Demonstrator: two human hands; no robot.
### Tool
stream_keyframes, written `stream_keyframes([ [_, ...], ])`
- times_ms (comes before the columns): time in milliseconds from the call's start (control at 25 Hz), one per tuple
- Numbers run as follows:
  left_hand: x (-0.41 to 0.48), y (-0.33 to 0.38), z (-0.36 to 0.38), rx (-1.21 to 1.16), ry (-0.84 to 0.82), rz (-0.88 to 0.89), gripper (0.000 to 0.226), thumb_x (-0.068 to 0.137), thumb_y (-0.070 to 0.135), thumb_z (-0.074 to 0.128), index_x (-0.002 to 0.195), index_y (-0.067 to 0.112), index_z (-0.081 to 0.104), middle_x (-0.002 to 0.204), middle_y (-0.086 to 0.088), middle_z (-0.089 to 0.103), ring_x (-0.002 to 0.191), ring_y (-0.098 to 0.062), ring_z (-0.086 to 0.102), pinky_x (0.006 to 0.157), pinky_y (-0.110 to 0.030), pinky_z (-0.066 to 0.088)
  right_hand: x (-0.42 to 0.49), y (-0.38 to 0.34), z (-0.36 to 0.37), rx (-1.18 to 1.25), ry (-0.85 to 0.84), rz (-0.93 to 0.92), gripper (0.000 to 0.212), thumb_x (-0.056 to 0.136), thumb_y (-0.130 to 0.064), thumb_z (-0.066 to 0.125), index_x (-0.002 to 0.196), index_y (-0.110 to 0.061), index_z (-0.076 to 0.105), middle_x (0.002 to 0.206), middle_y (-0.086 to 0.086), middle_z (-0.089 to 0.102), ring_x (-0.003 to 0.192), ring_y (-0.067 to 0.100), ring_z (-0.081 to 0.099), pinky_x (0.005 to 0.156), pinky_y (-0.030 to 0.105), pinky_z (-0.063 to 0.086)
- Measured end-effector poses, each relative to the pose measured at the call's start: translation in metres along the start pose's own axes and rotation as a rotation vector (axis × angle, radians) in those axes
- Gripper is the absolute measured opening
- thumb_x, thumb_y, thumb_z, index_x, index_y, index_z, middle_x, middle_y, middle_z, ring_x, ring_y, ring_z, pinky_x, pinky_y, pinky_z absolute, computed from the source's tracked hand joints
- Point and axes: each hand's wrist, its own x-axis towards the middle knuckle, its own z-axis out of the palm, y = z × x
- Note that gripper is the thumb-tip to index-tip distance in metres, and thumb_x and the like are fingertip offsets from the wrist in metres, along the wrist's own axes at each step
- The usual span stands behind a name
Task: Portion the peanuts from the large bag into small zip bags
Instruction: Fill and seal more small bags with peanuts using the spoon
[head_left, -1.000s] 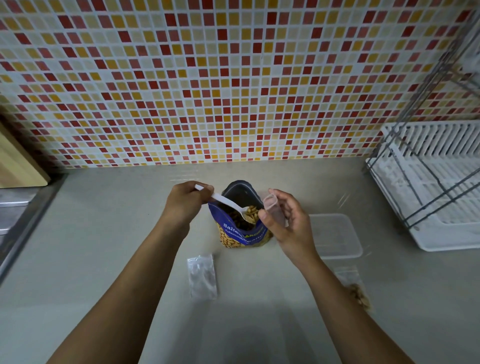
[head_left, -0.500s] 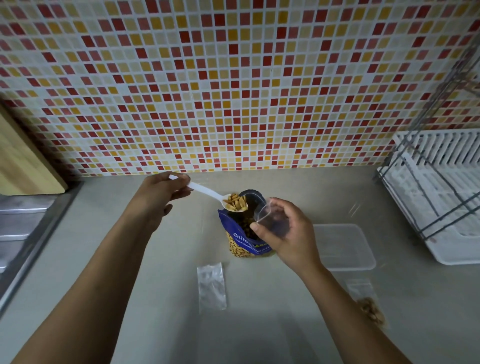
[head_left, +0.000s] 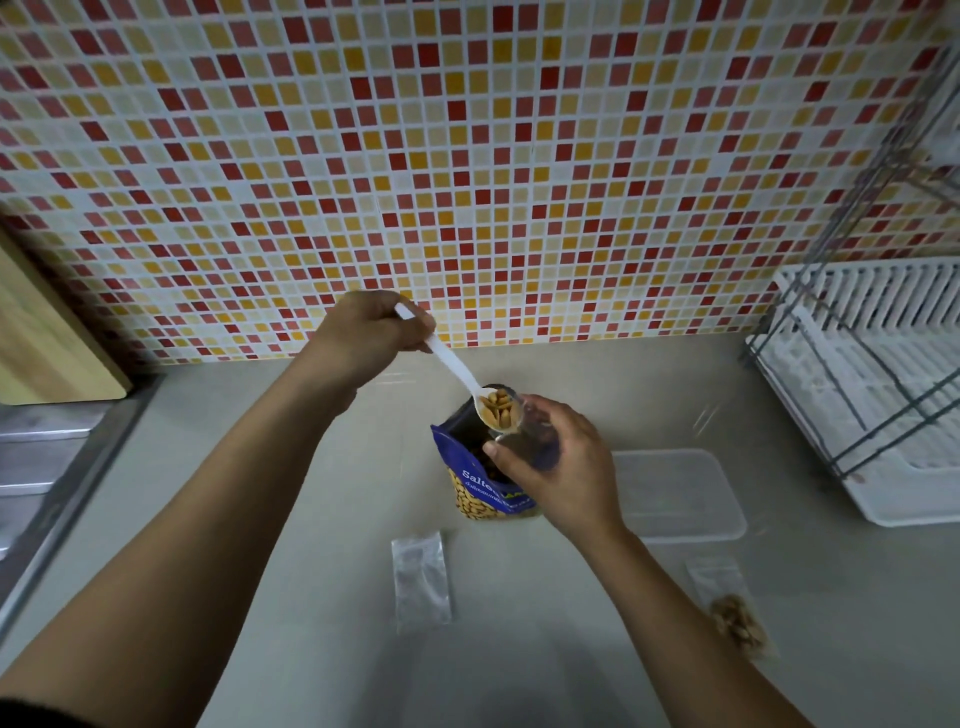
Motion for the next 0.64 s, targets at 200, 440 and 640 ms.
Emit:
stream_keyframes([
  [200,-0.016,0.037,0.013,0.429,-0.095,0.343,0.008,0.089,0.022,0.060,0.085,0.018,0.066,0.075,0.009,0.059,0.070,-0.007,0.055,0.057,-0.017,0.039,0.002,-0.001,0.006,0.070,0.024,0.024,0.062,0.069,-0.055,0.072,0.120,-0.025,0.056,0.114,-0.009,0.064,0.102,0.010,0.058,0.084,0.032,0.053],
  [440,-0.015,0.042,-0.014,0.243,0.176,0.270,0.007,0.090,0.021,0.058,0.089,0.017,0.064,0.080,0.007,0.063,0.066,-0.007,0.055,0.056,-0.019,0.039,0.000,-0.001,0.000,0.296,0.051,0.129,0.059,0.065,-0.059,0.065,0.115,-0.031,0.056,0.106,-0.013,0.064,0.096,0.005,0.062,0.079,0.022,0.054],
  [640,-0.007,-0.043,0.043,0.641,-0.011,0.257,0.017,0.091,0.032,0.052,0.096,0.024,0.066,0.102,0.000,0.067,0.113,-0.021,0.053,0.088,-0.041,0.046,0.000,0.000,-0.007,0.495,0.029,0.187,0.055,0.067,-0.049,0.067,0.117,-0.030,0.056,0.105,-0.012,0.066,0.093,-0.005,0.061,0.075,0.013,0.051],
])
